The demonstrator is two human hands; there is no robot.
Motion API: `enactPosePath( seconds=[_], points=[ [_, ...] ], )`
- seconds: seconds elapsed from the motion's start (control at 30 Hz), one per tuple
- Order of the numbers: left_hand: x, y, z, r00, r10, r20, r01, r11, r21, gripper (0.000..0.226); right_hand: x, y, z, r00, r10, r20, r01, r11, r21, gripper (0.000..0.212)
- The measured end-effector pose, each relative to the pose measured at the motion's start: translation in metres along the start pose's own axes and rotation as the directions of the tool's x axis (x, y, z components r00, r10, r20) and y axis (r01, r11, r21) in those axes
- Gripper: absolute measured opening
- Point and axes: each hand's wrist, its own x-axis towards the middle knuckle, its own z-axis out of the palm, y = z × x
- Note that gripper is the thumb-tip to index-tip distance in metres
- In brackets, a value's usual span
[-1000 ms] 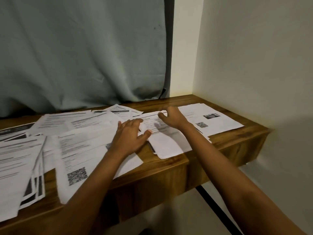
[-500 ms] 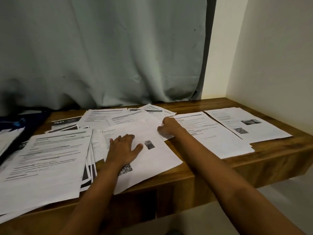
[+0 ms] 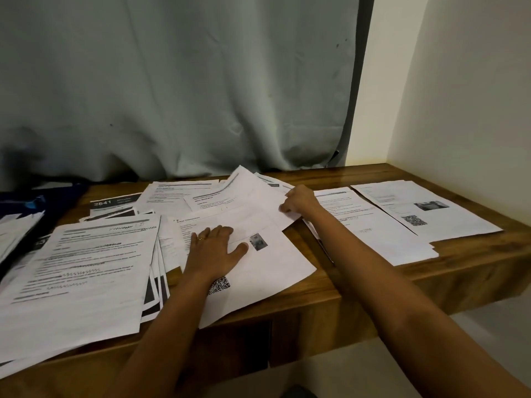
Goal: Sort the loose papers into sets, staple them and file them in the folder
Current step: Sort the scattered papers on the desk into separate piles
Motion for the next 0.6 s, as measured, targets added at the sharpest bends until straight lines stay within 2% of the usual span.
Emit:
enactPosePath(
  seconds=[0.07,0.17,0.27,0.37,0.43,0.5,0.6],
  points=[
    [-0.001,0.000,-0.001,1.000,0.000,-0.003,0.000,1.000,-0.023,0.068,0.002,0.005,-0.006,0.999,0.035,-0.031,-0.031,0.992,0.118,0.038],
    [-0.001,0.002,-0.005,1.000,-0.014,0.019,0.015,0.999,-0.031,0.077,0.001,0.015,-0.014,0.991,0.067,-0.117,-0.029,0.953,0.301,0.019],
    [0.002,0.006,-0.011,0.996,-0.048,0.079,0.045,0.998,0.035,0.067,-0.002,0.032,-0.031,0.975,0.087,-0.203,-0.003,0.923,0.384,0.013],
    [0.009,0.020,-0.019,0.989,-0.063,0.133,0.039,0.984,0.171,0.060,-0.003,0.058,-0.055,0.960,0.147,-0.239,-0.010,0.869,0.495,0.020],
    [0.011,0.041,-0.023,0.996,-0.001,0.091,-0.015,0.984,0.178,0.059,-0.002,0.079,-0.073,0.945,0.214,-0.246,-0.036,0.819,0.573,0.025],
    [0.011,0.071,-0.024,0.996,0.084,0.027,-0.086,0.992,0.095,0.062,-0.006,0.101,-0.091,0.926,0.289,-0.244,-0.087,0.791,0.606,0.031],
    [0.012,0.120,-0.017,0.970,0.234,-0.059,-0.236,0.971,-0.029,0.062,-0.007,0.139,-0.117,0.890,0.350,-0.291,-0.125,0.803,0.583,0.028]
  ],
)
